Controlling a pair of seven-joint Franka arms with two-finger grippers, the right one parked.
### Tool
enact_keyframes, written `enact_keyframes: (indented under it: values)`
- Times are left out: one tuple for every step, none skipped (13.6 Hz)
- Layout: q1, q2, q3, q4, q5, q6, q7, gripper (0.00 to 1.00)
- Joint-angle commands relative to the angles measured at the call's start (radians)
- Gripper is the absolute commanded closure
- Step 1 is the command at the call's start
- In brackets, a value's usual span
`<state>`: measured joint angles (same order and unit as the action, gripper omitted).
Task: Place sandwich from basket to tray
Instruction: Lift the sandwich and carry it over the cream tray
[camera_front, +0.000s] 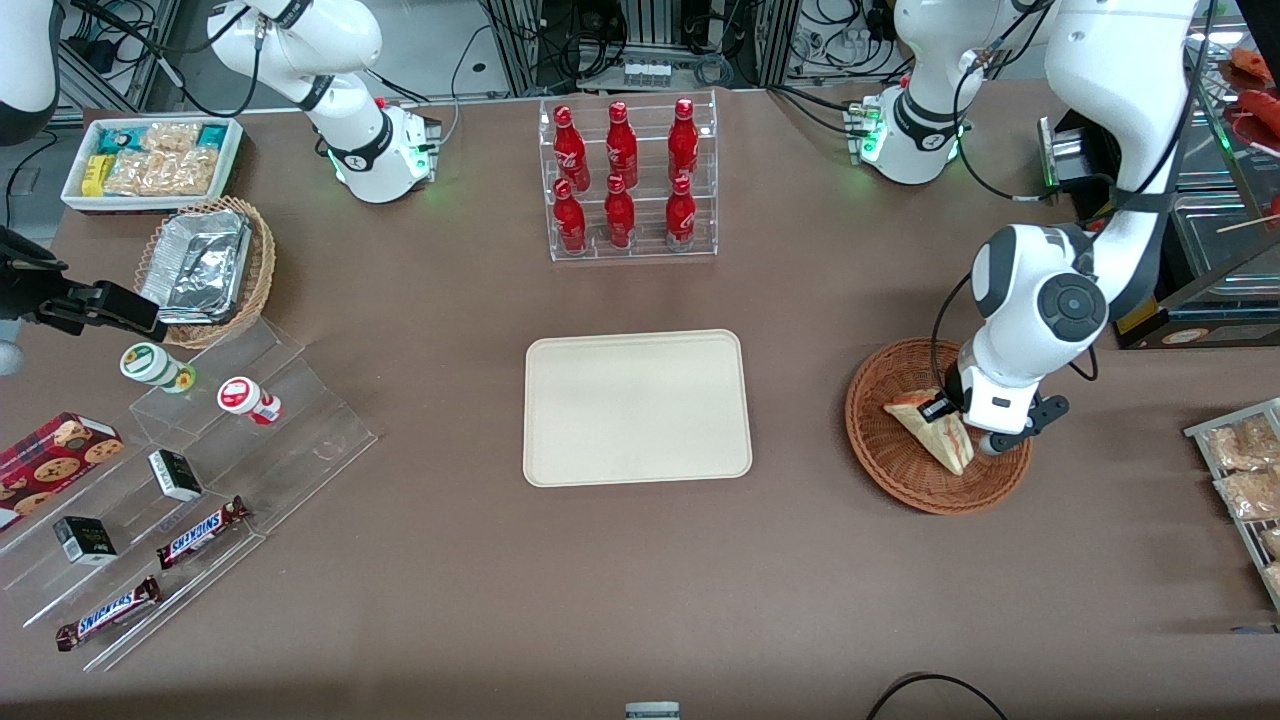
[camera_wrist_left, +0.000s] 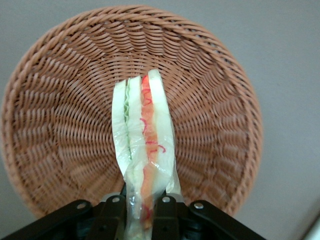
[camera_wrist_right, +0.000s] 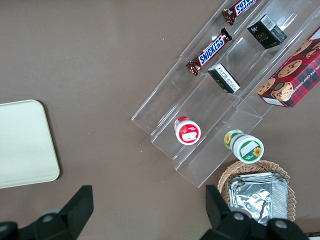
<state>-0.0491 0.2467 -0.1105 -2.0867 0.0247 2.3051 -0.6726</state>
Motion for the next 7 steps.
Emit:
enact_keyframes:
  values:
    - [-0.005, -0.038, -0.029, 0.127, 0.004, -0.181, 0.004, 1.0]
    - [-0.005, -0.033, -0.052, 0.184, 0.006, -0.24, 0.002, 1.0]
    - [-0.005, -0.026, -0.075, 0.235, 0.006, -0.281, 0.002, 1.0]
    - [-0.005, -0.015, -0.099, 0.273, 0.006, -0.309, 0.002, 1.0]
    - [-0.005, -0.01, -0.129, 0.301, 0.006, -0.314, 0.002, 1.0]
    - [-0.005, -0.006, -0.158, 0.313, 0.008, -0.314, 0.002, 1.0]
    - [-0.005, 0.006, -0.193, 0.327, 0.008, -0.312, 0.002, 1.0]
